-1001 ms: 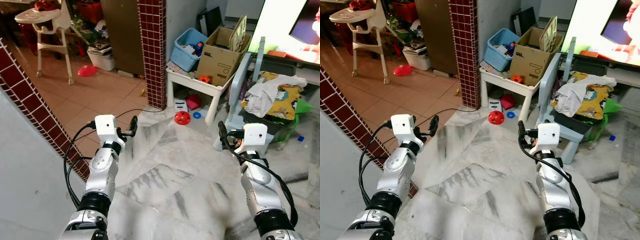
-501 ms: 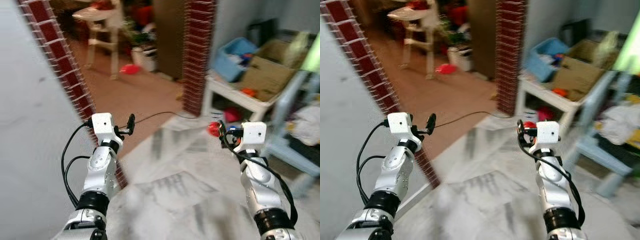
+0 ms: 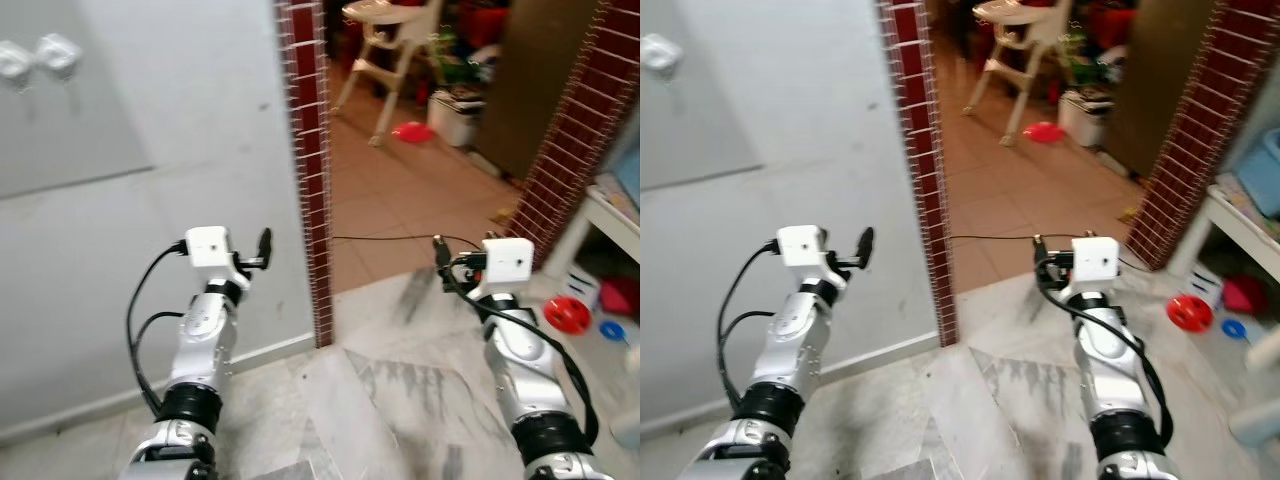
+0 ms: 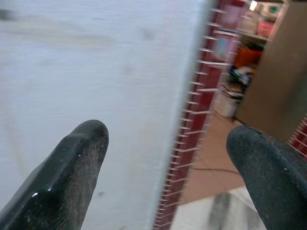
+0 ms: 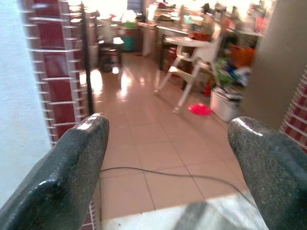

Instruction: Hang keys on a hook

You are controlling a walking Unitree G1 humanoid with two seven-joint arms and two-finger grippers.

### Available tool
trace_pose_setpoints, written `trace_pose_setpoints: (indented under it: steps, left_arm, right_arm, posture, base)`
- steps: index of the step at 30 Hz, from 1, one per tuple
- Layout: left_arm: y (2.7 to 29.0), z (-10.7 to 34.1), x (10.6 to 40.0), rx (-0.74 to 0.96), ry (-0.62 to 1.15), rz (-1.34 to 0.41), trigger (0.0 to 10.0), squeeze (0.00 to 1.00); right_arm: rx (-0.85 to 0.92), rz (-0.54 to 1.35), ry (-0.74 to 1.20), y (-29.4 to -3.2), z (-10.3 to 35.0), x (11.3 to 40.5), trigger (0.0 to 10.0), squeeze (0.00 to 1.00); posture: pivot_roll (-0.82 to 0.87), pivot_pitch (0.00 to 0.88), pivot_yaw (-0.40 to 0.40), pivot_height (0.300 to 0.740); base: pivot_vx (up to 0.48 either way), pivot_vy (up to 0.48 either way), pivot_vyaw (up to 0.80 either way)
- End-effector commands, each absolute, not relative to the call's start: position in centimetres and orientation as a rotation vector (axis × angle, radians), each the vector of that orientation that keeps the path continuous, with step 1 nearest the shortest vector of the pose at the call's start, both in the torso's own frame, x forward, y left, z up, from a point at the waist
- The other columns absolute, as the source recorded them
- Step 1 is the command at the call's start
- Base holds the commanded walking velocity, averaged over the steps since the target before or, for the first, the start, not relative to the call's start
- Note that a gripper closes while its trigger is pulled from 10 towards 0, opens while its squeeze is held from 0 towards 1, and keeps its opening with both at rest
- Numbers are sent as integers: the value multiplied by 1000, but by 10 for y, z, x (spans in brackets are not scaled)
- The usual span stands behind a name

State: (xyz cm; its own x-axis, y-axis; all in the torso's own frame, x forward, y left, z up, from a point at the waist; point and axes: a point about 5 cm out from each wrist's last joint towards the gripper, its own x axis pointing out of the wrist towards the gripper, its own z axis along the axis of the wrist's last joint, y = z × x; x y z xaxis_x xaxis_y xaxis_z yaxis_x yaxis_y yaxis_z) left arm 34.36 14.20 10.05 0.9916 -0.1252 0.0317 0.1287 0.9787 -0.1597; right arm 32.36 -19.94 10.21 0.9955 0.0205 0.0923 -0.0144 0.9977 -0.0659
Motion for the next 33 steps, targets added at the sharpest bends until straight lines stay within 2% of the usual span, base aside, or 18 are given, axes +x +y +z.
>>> trace_pose_setpoints:
  steps: [1,33]
  left_arm:
    - [152,107,346,-147,-36,-102,10000,0]
    - [147,105,346,-128,-4,-114,10000,0]
  right_arm:
    - [-48,48,-101,-189,105,327,10000,0]
    - [-41,91,-104,-182,107,329,10000,0]
  posture:
    - [-95,0,15,740]
    - [-82,0,8,740]
  base:
    - [0,0,788]
    - [0,0,788]
